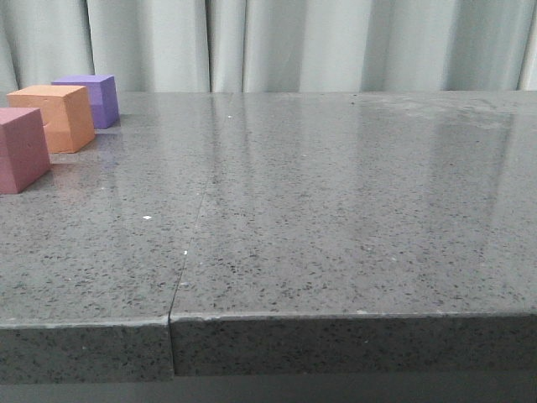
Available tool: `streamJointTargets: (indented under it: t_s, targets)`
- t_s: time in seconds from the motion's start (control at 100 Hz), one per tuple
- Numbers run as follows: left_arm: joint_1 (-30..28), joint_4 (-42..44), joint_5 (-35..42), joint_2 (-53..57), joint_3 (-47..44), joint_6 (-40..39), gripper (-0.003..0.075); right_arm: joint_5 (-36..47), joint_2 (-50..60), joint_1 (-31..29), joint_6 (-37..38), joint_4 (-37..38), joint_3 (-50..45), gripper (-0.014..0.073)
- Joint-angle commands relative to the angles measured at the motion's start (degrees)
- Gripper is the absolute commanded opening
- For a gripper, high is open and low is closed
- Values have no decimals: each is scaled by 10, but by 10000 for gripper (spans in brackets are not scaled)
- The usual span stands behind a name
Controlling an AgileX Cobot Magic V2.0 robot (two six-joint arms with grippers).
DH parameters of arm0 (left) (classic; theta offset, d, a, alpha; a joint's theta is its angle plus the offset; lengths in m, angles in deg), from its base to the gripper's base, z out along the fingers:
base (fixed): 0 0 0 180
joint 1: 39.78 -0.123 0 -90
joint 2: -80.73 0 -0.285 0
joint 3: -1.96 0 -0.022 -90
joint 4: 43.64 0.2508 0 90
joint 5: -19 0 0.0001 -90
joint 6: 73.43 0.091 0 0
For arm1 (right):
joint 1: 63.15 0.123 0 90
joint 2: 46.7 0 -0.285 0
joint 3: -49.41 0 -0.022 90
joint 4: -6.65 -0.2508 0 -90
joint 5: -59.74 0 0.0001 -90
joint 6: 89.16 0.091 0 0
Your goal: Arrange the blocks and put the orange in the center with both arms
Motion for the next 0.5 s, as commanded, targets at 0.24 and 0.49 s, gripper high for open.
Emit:
streamJointTargets:
  t_s: [0.24,0.49]
  targets:
    - [-54,-33,240,81,-106,94,-20,44,-5,-2,-4,3,14,-15]
    - [-101,-125,274,153,-177,190,-20,44,-5,-2,-4,3,14,-15]
